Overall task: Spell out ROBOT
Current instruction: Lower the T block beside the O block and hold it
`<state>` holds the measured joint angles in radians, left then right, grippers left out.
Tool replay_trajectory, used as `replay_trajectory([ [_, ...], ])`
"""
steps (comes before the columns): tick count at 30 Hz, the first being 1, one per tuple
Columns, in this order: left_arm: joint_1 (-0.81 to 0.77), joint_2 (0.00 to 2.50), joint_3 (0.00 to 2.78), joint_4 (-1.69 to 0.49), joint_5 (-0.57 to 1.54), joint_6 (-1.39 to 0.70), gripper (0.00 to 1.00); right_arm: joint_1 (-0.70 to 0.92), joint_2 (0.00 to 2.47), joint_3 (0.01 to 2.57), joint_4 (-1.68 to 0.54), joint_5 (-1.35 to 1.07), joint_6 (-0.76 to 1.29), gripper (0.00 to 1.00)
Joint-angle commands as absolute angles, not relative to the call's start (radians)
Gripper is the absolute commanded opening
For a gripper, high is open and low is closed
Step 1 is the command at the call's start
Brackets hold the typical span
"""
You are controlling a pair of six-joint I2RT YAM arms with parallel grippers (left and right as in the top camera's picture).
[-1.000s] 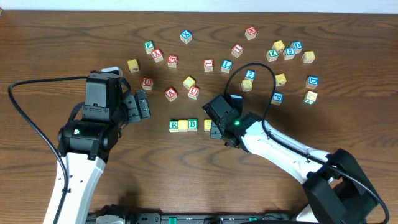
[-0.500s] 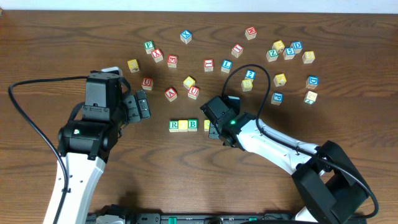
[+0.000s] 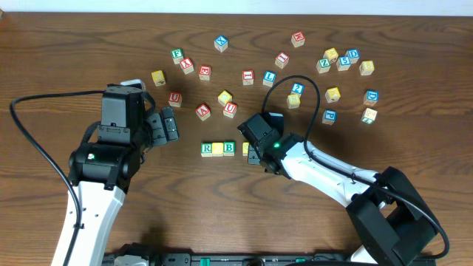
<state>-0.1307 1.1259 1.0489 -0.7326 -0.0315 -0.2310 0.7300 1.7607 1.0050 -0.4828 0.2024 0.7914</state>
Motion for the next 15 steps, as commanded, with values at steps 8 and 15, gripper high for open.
replay_trajectory([
  [8, -0.125, 1.126, 1.068, -0.733, -0.033, -0.221, 0.98, 0.739, 1.786, 1.000, -0.481, 0.203, 0.746, 0.12],
  [15, -0.125, 1.126, 1.068, -0.733, -0.033, -0.221, 0.98, 0.739, 1.786, 1.000, -0.479, 0.203, 0.743, 0.12],
])
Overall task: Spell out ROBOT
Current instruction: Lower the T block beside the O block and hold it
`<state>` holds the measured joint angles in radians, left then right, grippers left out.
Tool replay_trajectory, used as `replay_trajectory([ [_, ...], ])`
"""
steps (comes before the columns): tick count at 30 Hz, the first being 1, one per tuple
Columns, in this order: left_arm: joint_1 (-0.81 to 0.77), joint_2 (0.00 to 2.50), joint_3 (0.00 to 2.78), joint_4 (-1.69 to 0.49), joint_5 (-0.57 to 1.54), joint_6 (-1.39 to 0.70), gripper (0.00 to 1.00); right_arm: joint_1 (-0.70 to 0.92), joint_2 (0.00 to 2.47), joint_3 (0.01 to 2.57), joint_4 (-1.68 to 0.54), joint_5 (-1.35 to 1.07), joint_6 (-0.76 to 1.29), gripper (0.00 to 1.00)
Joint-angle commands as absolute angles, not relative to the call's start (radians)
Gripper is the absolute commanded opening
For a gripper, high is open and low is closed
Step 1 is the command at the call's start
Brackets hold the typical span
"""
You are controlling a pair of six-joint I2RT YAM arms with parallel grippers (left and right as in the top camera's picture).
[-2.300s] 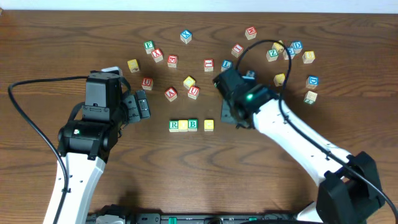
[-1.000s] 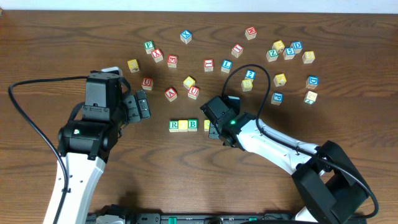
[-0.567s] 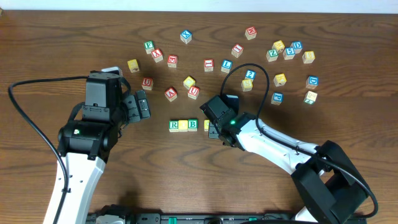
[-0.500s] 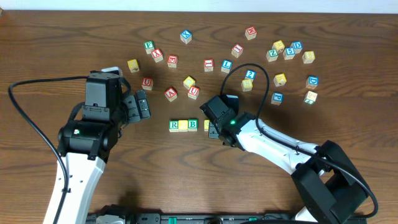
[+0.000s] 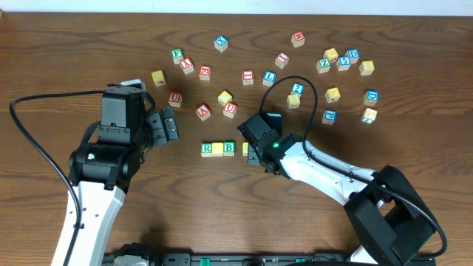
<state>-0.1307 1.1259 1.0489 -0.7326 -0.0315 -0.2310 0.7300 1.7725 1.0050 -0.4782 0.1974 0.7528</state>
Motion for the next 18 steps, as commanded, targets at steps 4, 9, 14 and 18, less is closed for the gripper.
replay_trajectory([
  [4, -0.125, 1.126, 1.068, -0.733, -0.033, -0.221, 0.98, 0.739, 1.786, 1.000, -0.479, 0.203, 0.743, 0.24],
  [9, -0.125, 1.126, 1.068, -0.733, -0.033, -0.221, 0.98, 0.739, 1.786, 1.000, -0.479, 0.203, 0.743, 0.30],
  [14, -0.125, 1.126, 1.068, -0.733, -0.033, -0.221, 0.98, 0.739, 1.786, 1.000, -0.479, 0.203, 0.743, 0.30],
  [18, -0.125, 1.126, 1.068, -0.733, -0.033, -0.221, 0.98, 0.739, 1.786, 1.000, -0.476, 0.202, 0.743, 0.27],
])
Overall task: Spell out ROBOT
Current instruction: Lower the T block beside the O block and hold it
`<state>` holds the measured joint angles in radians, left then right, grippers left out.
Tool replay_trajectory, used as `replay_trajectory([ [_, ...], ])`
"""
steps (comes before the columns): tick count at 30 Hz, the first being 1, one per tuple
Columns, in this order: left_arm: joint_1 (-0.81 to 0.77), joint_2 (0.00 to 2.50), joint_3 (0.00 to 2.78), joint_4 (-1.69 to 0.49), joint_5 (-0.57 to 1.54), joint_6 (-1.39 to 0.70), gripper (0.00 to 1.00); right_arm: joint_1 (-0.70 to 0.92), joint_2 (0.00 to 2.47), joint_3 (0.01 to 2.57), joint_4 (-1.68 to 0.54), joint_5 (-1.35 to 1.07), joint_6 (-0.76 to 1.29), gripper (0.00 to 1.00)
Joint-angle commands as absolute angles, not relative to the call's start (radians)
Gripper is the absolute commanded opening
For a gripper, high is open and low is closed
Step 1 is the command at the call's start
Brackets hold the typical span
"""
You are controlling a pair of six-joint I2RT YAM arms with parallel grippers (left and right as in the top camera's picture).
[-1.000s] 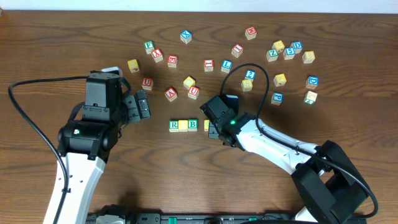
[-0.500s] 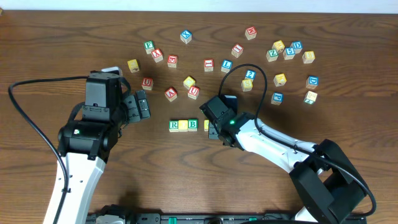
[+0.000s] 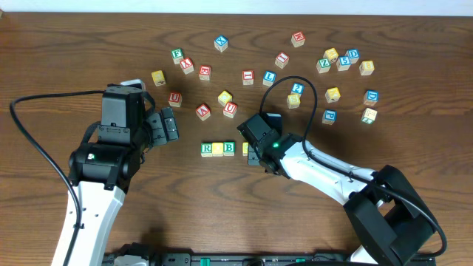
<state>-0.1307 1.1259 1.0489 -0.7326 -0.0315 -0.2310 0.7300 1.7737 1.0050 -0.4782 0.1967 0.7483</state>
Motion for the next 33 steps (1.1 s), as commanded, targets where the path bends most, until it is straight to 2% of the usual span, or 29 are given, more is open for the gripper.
replay_trajectory([
  [1, -0.125, 1.126, 1.068, -0.733, -0.033, -0.221, 0.98, 0.739, 1.786, 1.000, -0.474, 0.202, 0.743, 0.27],
  [12, -0.125, 1.126, 1.068, -0.733, -0.033, -0.221, 0.98, 0.739, 1.786, 1.000, -0.459, 0.212, 0.743, 0.31],
  [17, -0.125, 1.126, 1.068, -0.733, -0.033, -0.221, 0.98, 0.739, 1.786, 1.000, -0.459, 0.234, 0.743, 0.25],
  [22, -0.125, 1.126, 1.068, -0.733, -0.033, -0.221, 0.98, 0.739, 1.786, 1.000, -0.459, 0.238, 0.743, 0.25],
  [33, -0.125, 1.126, 1.068, -0.733, -0.033, -0.221, 0.98, 0.739, 1.786, 1.000, -0.456, 0.247, 0.743, 0.29],
])
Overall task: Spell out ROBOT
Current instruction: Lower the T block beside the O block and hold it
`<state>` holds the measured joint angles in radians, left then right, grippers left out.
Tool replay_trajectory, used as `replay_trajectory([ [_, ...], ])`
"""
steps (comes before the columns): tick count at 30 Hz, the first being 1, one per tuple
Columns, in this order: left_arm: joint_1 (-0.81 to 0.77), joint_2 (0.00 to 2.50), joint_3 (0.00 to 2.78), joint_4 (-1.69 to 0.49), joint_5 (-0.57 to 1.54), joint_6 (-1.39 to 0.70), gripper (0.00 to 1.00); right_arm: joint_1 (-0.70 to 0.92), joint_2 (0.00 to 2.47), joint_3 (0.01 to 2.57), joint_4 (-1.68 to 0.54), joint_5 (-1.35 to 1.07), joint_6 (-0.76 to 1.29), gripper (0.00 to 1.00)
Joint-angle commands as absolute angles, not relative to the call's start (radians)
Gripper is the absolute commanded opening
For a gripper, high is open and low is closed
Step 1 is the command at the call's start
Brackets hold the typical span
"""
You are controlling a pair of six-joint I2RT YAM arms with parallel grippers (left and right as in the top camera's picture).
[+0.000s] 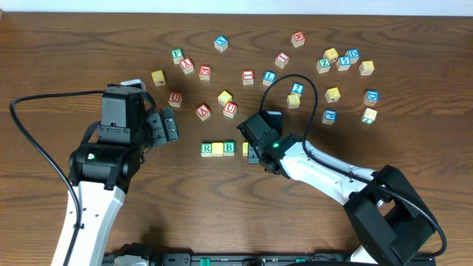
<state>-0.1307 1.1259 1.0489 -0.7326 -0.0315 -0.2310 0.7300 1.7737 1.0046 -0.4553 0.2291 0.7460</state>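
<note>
A row of letter blocks lies mid-table: a green R block (207,149), a yellow block (218,148) and a green B block (229,148). Just right of them, one more yellow block (245,148) shows only its left edge. My right gripper (252,153) sits over that block and hides its own fingertips, so whether they grip it cannot be told. My left gripper (169,124) hangs open to the left of the row with nothing in it.
Many loose letter blocks are scattered across the far half of the table, among them a red U (230,109), a red A (202,111), a yellow one (225,97) and a cluster at the far right (341,59). A black cable (295,81) loops above the right arm.
At every earlier moment my right gripper stood over the yellow block at the right end of the R-yellow-B row, and my left gripper hung open left of it. Nothing has visibly moved.
</note>
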Motion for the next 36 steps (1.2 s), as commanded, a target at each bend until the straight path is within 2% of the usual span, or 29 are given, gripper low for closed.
replay_trajectory([
  [1, -0.125, 1.126, 1.068, -0.733, -0.033, -0.221, 0.98, 0.739, 1.786, 1.000, -0.456, 0.241, 0.743, 0.29],
  [5, -0.125, 1.126, 1.068, -0.733, -0.033, -0.221, 0.98, 0.739, 1.786, 1.000, -0.457, 0.233, 0.743, 0.28],
  [9, -0.125, 1.126, 1.068, -0.733, -0.033, -0.221, 0.98, 0.739, 1.786, 1.000, -0.456, 0.233, 0.743, 0.36],
  [13, -0.125, 1.126, 1.068, -0.733, -0.033, -0.221, 0.98, 0.739, 1.786, 1.000, -0.456, 0.233, 0.743, 0.38],
  [30, -0.125, 1.126, 1.068, -0.733, -0.033, -0.221, 0.98, 0.739, 1.681, 1.019, -0.472, 0.236, 0.718, 0.37],
  [36, -0.125, 1.126, 1.068, -0.733, -0.033, -0.221, 0.98, 0.735, 1.671, 1.020, -0.564, 0.442, 0.772, 0.37],
])
